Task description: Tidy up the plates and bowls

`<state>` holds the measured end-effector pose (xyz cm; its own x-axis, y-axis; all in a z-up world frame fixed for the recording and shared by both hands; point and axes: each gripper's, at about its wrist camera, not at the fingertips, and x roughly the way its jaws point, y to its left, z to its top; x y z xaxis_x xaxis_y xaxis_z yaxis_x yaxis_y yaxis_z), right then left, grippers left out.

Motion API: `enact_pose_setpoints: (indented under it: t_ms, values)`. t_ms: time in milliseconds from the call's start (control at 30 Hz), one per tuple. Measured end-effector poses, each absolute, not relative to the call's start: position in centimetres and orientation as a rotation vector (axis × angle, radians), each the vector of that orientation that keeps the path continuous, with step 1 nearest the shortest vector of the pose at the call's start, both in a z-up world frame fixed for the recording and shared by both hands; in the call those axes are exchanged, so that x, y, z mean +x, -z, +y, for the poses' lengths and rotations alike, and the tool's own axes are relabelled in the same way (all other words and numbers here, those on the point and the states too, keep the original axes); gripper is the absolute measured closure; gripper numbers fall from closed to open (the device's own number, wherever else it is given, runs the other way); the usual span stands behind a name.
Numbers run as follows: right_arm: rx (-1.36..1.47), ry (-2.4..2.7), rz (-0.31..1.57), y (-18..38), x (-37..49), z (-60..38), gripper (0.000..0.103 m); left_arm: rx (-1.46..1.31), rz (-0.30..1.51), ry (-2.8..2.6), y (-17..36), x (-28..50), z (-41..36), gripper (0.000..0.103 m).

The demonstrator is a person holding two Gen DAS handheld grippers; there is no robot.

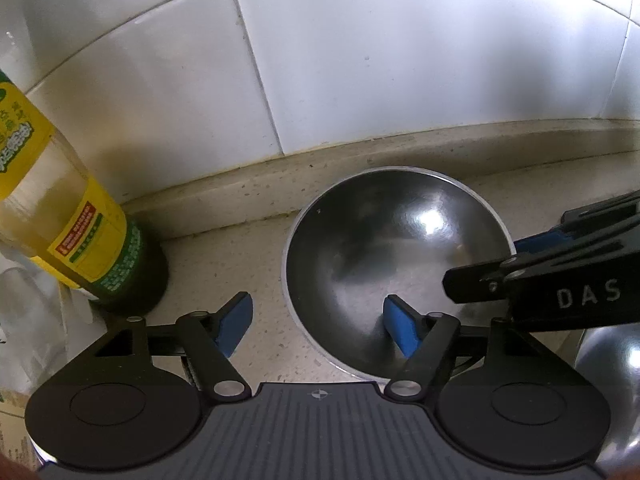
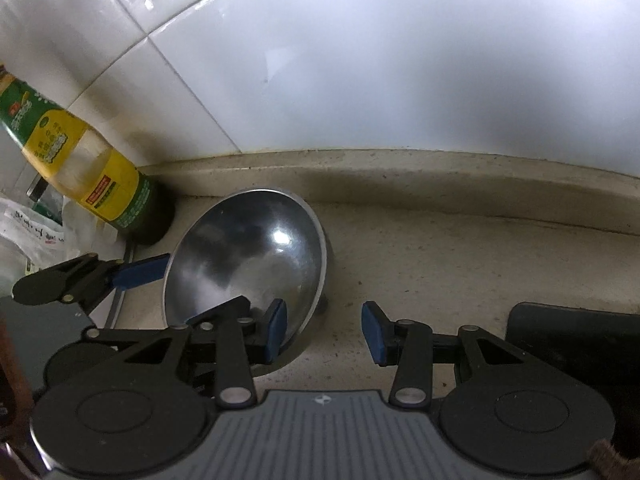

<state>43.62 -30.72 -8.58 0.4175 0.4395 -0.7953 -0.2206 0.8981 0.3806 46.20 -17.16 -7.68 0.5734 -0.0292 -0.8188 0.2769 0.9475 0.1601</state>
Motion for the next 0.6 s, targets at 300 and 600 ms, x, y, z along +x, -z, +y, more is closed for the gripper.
enact_pose_setpoints:
  t_ms: [300, 600]
  values:
    - [0.239, -0.454, 1.065, 8.9, 43.91, -29.91, 0.08, 0.265, 0.952, 0.214, 8.29, 46.54, -17.2, 0.029]
    - [0.289, -0.457, 1.085, 9.12, 44.12, -30.09, 0.081, 0.269, 0.942, 0.237, 8.41, 46.43, -17.7, 0.036]
